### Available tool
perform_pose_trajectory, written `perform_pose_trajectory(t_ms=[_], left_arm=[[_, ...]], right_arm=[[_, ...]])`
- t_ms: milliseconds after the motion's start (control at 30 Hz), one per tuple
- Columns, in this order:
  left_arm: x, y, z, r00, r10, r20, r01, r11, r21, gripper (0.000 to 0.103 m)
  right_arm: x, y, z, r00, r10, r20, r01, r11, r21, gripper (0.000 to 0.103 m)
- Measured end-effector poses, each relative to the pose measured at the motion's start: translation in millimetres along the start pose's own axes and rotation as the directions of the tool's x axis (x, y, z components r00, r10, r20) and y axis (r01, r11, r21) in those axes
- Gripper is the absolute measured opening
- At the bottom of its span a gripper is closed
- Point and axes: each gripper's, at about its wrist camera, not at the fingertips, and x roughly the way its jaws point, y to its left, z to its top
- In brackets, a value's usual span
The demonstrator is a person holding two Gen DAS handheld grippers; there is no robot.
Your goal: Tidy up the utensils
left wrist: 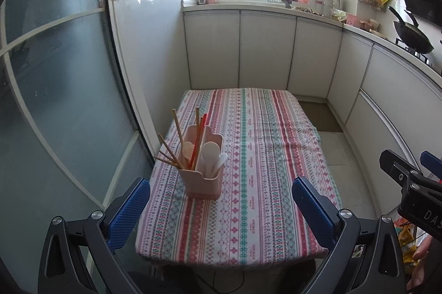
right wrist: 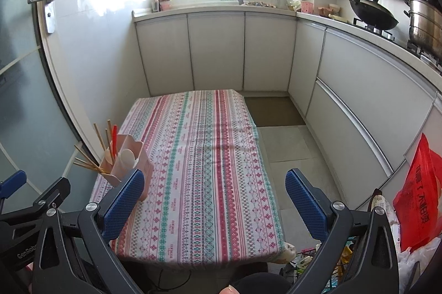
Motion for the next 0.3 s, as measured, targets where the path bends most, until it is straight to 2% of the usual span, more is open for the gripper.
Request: perform_pose_trajectory(t_ms=[133,300], left_arm=[[21,-10,0,0.999,-0.016,-0.036,0.016,1.000,0.012,0.103],[40,-21,7,0.999,-0.007,-0.039,0.009,0.999,0.040,0.103]], right_arm=[[25,-9,1,0.999,-0.009,-0.033,0.009,1.000,0.018,0.103],[54,-15,3,0.997,-0.019,-0.070,0.021,1.000,0.022,0.103]])
